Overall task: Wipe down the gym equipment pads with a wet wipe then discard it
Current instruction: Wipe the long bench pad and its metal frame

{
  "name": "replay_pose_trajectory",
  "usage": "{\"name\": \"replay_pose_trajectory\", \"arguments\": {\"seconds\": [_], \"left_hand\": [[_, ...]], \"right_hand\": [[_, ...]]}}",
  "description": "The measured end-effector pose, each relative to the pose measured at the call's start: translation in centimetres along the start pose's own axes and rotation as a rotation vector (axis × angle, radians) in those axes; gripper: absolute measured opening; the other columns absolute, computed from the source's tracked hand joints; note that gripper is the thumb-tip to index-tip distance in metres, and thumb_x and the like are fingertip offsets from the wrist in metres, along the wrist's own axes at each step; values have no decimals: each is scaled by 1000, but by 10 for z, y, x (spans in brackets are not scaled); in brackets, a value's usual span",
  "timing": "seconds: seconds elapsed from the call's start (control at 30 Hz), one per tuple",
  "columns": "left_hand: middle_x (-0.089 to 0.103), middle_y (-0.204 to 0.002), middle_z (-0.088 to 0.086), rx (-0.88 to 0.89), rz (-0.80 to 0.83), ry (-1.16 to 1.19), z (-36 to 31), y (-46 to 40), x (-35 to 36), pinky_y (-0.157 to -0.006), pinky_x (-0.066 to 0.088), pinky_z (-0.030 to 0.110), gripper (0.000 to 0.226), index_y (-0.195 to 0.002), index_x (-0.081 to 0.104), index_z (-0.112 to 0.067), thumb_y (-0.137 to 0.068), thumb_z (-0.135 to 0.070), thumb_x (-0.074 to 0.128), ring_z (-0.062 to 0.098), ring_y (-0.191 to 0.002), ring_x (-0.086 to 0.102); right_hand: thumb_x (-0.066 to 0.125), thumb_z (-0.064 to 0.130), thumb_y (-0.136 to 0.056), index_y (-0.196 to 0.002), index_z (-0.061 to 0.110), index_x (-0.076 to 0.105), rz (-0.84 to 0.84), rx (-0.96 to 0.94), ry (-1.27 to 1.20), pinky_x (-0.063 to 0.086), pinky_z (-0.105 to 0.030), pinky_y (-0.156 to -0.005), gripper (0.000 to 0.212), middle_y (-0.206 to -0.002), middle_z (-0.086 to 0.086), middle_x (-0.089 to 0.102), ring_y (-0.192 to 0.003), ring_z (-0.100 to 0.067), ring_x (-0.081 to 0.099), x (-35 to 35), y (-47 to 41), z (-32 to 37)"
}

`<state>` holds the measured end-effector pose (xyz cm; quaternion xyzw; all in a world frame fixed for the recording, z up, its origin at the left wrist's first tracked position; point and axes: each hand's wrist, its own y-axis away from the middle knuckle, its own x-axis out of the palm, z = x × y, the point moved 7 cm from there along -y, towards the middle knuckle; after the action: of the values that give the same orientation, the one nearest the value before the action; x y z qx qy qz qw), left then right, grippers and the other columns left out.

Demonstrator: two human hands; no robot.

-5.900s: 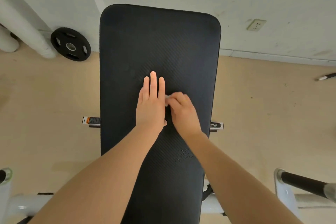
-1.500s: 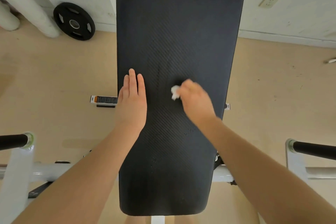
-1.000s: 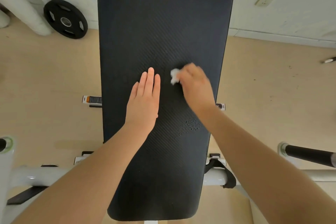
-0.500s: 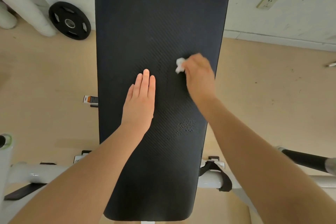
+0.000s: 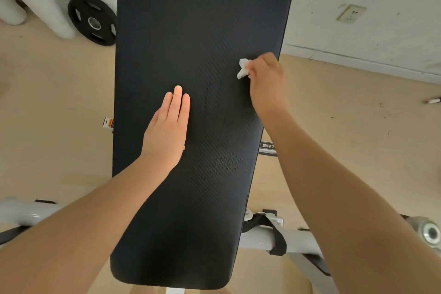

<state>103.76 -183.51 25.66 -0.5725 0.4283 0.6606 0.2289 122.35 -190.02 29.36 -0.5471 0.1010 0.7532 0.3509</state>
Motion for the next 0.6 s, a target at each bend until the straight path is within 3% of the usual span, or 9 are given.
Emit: {"name": "replay_pose_trajectory", "arguments": {"seconds": [0.07,0.17,0.27,0.33,0.43,0.53,0.6], "left_hand": [[-13,-155,13,-14,-2,1,-3,1,0,-115,8,34,100,-146,-9,-6,-83,-19,67,29,-144,-4],[-18,-154,14,-18,24,21,-14,1,-4,-114,2,36,115,-144,-15,-5,-76,-33,72,30,-143,-8],[-19,-153,15,58,18,-20,-33,-1,-2,-115,1,37,119,-143,-19,-6,-74,-41,72,31,-143,-10],[-20,-153,15,75,24,-53,-39,-3,3,-114,1,37,119,-143,-19,-7,-75,-40,72,31,-143,-10],[-19,-153,15,52,24,-59,-40,-6,8,-114,1,37,119,-144,-18,-7,-74,-37,73,30,-143,-10],[-17,-154,14,45,11,-56,-41,-6,9,-114,2,36,120,-145,-16,-7,-72,-37,75,30,-143,-8],[-16,-154,14,41,1,-51,-42,-5,8,-115,2,36,120,-145,-15,-7,-71,-36,75,30,-143,-8]], "right_hand": [[54,4,-87,-94,5,68,23,-31,19,39,-28,-69,15,-95,-15,55,-86,-31,54,5,28,1],[60,3,-84,-87,7,61,224,-64,11,38,-32,-66,6,-86,-10,50,-82,-29,51,22,104,1],[75,-12,-58,-78,5,64,304,-121,-65,50,-36,-46,28,-80,-11,58,-68,-30,58,25,140,3],[70,-14,-62,-77,2,65,297,-180,-47,47,-31,-49,23,-79,-14,58,-67,-31,58,22,114,2],[53,-3,-83,-81,3,65,147,-75,42,30,-26,-66,13,-91,-15,57,-82,-28,53,3,46,-12],[53,3,-86,-81,3,69,-28,13,-81,35,-24,-69,16,-94,-14,59,-86,-27,54,-15,18,-21],[57,2,-84,-82,0,67,-56,9,-95,35,-25,-66,10,-87,-18,59,-77,-30,55,-12,36,-20]]}}
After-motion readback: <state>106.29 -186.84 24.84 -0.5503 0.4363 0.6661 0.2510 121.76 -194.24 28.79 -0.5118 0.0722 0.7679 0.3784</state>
